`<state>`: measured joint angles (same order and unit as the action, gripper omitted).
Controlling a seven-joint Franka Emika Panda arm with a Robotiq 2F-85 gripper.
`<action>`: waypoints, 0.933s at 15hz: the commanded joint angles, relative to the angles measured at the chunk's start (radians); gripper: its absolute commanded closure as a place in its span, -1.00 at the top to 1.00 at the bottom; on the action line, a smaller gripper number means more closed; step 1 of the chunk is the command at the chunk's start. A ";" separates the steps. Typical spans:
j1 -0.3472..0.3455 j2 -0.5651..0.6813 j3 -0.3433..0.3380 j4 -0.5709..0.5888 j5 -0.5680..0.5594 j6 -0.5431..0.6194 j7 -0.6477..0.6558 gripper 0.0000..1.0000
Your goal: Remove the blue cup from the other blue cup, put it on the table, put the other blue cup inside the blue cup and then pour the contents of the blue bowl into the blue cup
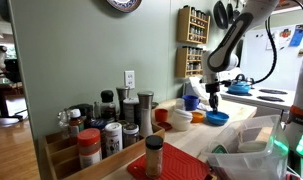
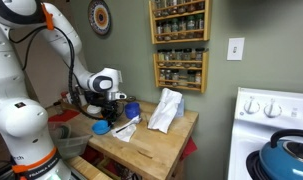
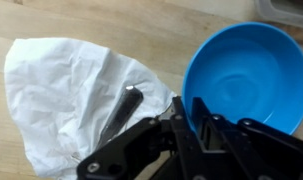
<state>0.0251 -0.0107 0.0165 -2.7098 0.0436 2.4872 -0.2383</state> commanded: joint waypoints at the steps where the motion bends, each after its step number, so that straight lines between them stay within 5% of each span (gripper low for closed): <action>1: -0.010 -0.006 -0.008 -0.021 -0.031 0.026 0.016 -1.00; 14: -0.042 -0.065 -0.043 -0.015 -0.018 -0.009 -0.038 -0.97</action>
<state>0.0010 -0.0373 -0.0057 -2.7093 0.0394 2.4872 -0.2470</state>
